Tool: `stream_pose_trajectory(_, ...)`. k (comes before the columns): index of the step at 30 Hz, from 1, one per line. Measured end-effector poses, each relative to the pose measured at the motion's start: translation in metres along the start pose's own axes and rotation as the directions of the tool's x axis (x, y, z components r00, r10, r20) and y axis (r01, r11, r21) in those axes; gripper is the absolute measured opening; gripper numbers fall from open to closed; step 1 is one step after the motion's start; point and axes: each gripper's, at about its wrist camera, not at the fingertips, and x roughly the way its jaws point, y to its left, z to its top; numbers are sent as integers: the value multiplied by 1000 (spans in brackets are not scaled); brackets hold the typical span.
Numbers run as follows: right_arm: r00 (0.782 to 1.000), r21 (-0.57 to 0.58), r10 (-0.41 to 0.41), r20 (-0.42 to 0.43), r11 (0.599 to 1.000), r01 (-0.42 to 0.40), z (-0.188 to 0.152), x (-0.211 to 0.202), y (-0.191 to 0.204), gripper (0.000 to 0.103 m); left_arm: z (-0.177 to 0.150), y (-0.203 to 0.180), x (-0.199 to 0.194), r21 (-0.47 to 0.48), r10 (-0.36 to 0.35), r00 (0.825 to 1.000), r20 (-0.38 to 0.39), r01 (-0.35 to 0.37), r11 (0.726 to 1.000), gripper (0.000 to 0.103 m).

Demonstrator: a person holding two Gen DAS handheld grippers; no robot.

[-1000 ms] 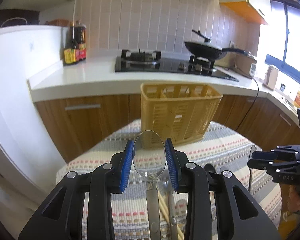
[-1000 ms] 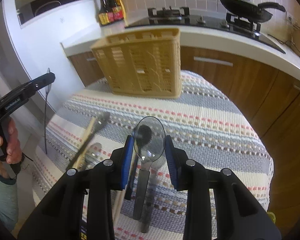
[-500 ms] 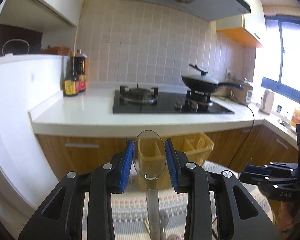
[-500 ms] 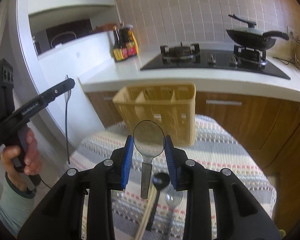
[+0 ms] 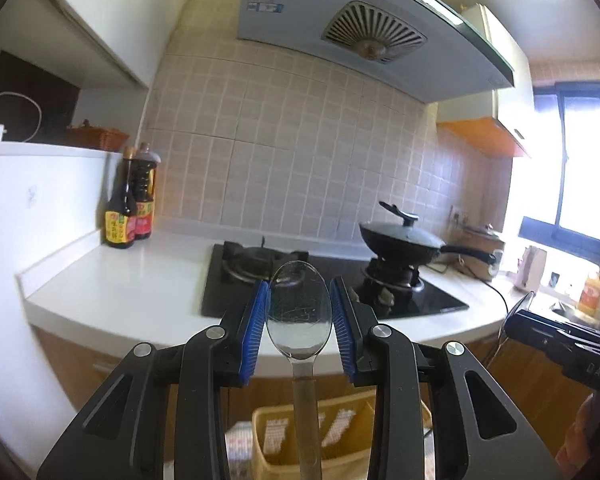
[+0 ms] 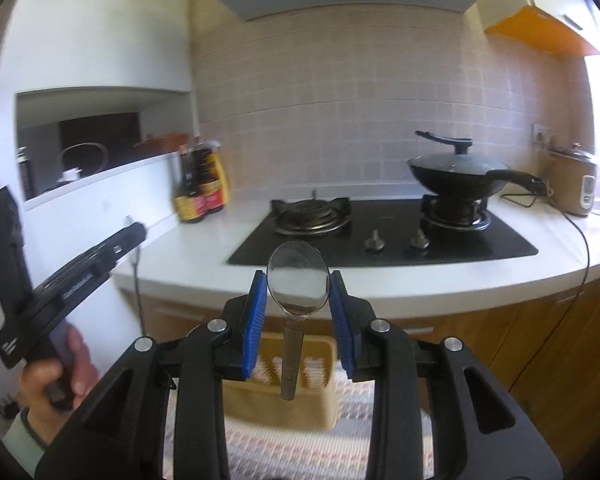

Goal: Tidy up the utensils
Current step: 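Carry the left tool's spoon over the yellow basket while the right tool carries its spoon, then open the left tool over the basket while the right tool opens too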

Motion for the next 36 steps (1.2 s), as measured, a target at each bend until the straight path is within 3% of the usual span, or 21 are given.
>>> stream_pose_trajectory(11,997,-37,-60,-49,998,58,-30,73,7,29,-33,20,46,-21,73,997,21,-73,997,31)
stream_pose_trajectory(25,988,-78,-85,-131,994,75,-61,83,12,29,-71,23,41,14,95,995,-44,-94,995,33)
stream_pose_trajectory(27,985,-68,-66,-158,996,56,-64,80,12,31,-73,23,39,12,75,994,-76,-75,997,39)
stream_pose_trajectory(30,986,-51,-46,-161,998,38,-66,69,11,55,-73,27,31,5,37,991,-128,-37,999,48)
stream_pose_trajectory(36,983,-3,-14,-183,1000,13,-68,39,2,56,-57,45,-3,-85,-89,979,-183,74,994,56)
